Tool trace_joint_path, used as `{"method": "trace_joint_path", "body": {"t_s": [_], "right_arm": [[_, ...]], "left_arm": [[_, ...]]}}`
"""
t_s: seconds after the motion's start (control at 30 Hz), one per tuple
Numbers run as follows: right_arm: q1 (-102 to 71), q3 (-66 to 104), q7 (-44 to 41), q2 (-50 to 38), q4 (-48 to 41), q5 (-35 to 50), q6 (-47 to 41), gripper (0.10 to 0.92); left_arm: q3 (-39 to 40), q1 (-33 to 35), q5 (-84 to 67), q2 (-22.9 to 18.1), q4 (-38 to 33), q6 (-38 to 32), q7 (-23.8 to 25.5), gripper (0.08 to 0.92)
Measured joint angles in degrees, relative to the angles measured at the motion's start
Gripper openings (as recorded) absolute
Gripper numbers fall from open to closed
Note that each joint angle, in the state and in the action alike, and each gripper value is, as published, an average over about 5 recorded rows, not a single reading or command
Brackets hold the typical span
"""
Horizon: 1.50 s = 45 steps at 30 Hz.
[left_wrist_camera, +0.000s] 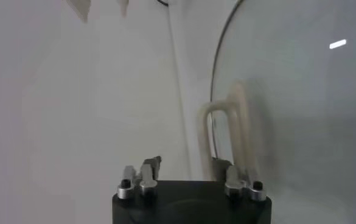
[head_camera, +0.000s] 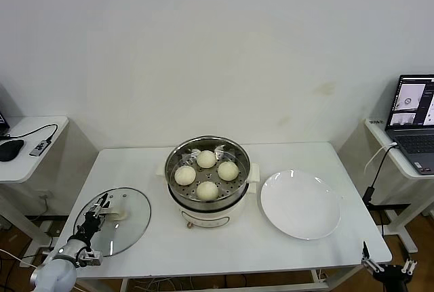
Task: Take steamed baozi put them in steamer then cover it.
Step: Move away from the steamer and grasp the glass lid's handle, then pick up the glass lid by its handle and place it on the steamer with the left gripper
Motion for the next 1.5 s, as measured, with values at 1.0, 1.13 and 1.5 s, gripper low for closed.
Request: {"method": "trace_joint_path", "body": {"t_s": [1.0,1.13,1.5], "right_arm": [[-2.26,-5.89,-1.50,-1.65,3.98,-0.76,1.13,0.823],[-2.14,-7.12,-1.46,-1.59,4.14,-1.35,1.45,0.823],[-0.76,-10.66,-0.68,-0.37,4.47,-4.69,2.01,0.823]], "left_arm": [[-11.54,15.62,-11.31,2.96,-25.56,9.87,1.97,0.151],[-11.88,17.02,-14.51,4.94,-31.96,14.63,4.85,0.151],[-2.27,12.07,-21.21,12.97,-45.23,28.72,10.47,0.151]]}}
